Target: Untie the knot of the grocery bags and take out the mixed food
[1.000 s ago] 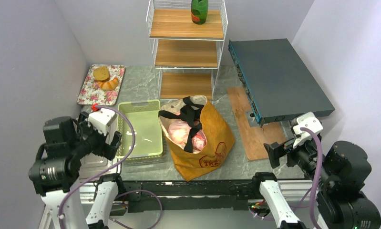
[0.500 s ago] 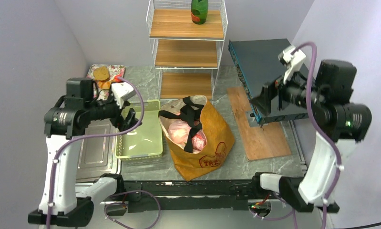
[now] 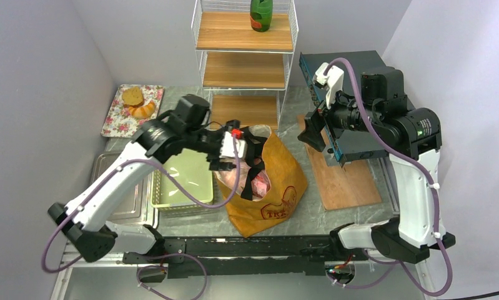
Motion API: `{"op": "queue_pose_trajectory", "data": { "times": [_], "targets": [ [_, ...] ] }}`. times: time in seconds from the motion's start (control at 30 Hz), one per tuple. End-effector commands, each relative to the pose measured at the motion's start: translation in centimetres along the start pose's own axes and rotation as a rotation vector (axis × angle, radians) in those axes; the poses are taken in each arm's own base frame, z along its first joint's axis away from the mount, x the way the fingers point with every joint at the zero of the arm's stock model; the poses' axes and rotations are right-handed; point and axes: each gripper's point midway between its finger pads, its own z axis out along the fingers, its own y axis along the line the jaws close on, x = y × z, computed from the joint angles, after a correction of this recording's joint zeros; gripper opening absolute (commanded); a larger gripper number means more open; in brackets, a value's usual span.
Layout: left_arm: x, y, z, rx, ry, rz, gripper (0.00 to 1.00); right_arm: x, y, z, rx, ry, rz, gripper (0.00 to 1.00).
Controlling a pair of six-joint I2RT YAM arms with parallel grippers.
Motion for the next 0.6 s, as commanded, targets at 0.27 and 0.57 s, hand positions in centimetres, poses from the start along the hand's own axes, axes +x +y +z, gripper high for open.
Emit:
{"op": "queue_pose_trajectory", "data": {
  "times": [0.27, 0.57],
  "targets": [
    [0.3, 1.0, 6.5, 0.099, 0.077, 0.311, 0.76, 0.8, 0.3, -0.6, 0.025, -0.036, -0.058, 1.0],
    [2.2, 3.5, 4.9, -0.042, 0.144, 0.292, 0.38, 1.6, 0.5, -1.2, 0.051, -0.039, -0.054, 1.0]
  ]
}}
